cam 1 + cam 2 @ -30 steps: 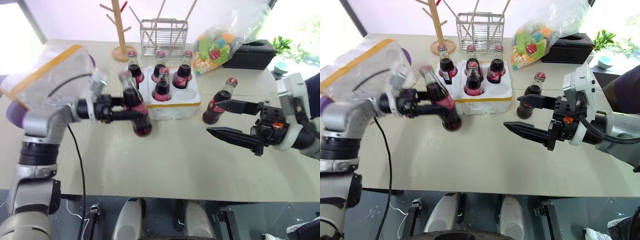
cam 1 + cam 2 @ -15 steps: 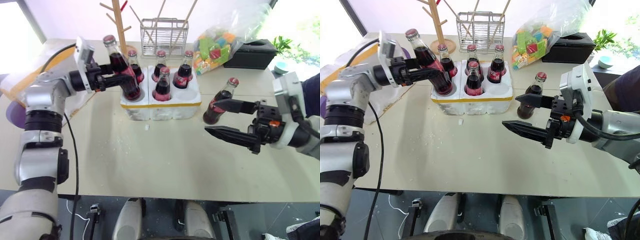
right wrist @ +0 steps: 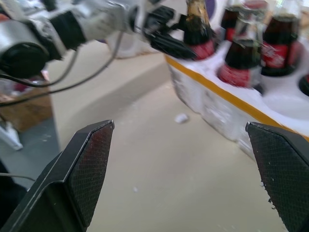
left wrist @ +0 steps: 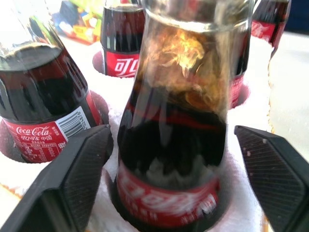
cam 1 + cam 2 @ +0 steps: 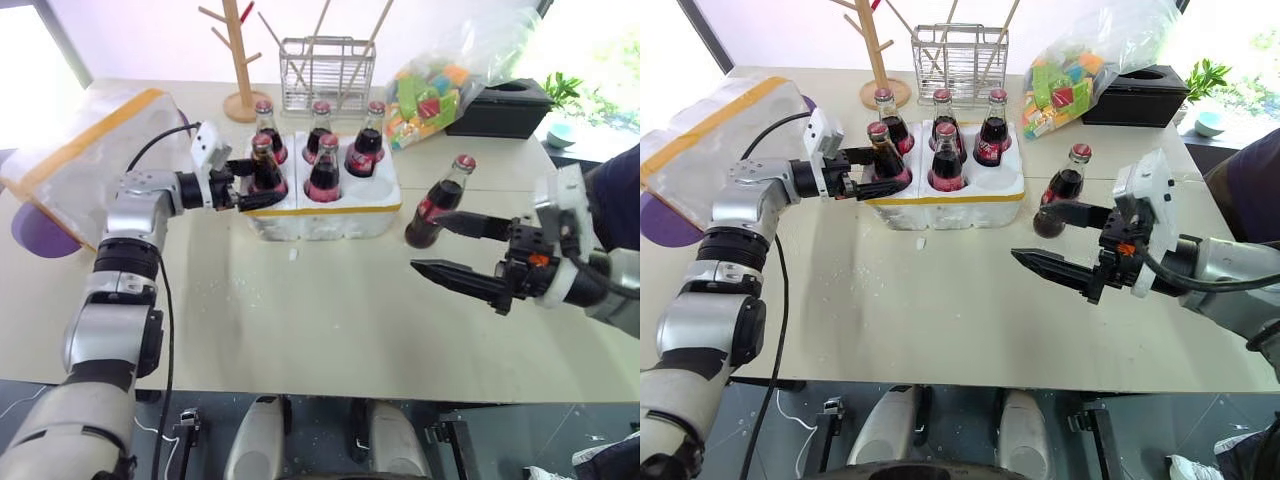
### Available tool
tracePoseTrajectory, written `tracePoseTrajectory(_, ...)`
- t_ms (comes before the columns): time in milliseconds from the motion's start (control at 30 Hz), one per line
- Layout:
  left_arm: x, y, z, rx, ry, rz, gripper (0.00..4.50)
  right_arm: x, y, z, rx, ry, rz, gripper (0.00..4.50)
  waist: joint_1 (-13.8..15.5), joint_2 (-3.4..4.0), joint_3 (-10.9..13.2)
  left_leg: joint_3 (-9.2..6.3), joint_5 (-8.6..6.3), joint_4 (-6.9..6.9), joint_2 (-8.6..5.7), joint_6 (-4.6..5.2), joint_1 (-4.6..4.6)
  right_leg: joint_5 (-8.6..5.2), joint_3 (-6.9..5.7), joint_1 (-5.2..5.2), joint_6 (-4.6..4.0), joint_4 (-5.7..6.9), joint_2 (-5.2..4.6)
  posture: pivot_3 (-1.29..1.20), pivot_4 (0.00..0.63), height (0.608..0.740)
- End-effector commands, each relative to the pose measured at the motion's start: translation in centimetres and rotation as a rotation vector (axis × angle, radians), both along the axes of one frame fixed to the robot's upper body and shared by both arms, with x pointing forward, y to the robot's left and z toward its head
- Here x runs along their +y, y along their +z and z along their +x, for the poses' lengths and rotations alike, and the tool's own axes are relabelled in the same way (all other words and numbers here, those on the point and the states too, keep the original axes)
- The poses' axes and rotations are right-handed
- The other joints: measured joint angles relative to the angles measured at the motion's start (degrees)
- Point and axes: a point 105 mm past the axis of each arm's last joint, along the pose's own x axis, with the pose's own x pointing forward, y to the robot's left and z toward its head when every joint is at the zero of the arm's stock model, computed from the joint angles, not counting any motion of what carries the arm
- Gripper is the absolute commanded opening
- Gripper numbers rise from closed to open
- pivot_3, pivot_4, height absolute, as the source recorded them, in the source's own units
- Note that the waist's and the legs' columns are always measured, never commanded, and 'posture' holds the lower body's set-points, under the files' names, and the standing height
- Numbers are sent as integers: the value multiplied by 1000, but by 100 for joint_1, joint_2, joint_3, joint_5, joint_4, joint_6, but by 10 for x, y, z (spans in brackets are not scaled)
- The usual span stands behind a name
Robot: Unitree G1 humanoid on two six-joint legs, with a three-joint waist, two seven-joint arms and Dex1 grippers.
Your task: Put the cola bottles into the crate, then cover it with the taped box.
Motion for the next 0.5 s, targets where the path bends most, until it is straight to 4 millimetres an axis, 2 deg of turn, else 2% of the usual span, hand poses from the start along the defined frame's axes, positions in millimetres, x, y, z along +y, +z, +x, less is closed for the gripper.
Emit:
tracePoseTrajectory(33, 16, 57, -24, -62, -53, -141, 4430, -19, -5, 10, -66, -149, -31, 4500, -17, 1, 1, 0, 0, 0, 0, 0, -3, 0, 0, -3, 1, 0, 0, 0, 150, 740)
tracePoseTrajectory(167, 28, 88, -63, -73, -119, -160, 4430, -35, -20, 27, -78, -307, -19, 4500, -72, 3, 0, 0, 0, -1, 1, 0, -2, 1, 1, -7, 1, 6, 1, 0, 150, 740)
tracePoseTrajectory(233, 32, 93, -86, -70, -152, -127, 4430, -42, -27, 37, -80, -376, 12, 4500, -142, 8, -1, -1, 0, -2, 2, 0, 4, 0, 1, -3, 1, 6, 1, 0, 150, 740)
tracePoseTrajectory(300, 25, 88, -107, -33, -207, -103, 4430, -45, -32, 48, -82, -428, 47, 4500, -152, 12, -2, -2, 0, -3, 2, 0, 8, -1, 2, 1, -1, 4, 1, 0, 150, 740)
tracePoseTrajectory(367, 13, 75, -123, -6, -254, -55, 4430, -44, -38, 58, -81, -453, 61, 4500, -155, 16, -3, -1, 0, -3, 2, -1, 10, -2, 6, 2, -4, 5, 0, 0, 150, 740)
tracePoseTrajectory(500, -12, 51, -135, 14, -294, -16, 4430, -39, -48, 78, -80, -466, 74, 4500, -120, 17, -2, -1, 0, -2, 0, -1, 11, -12, 9, 3, -21, 5, 0, 0, 150, 740)
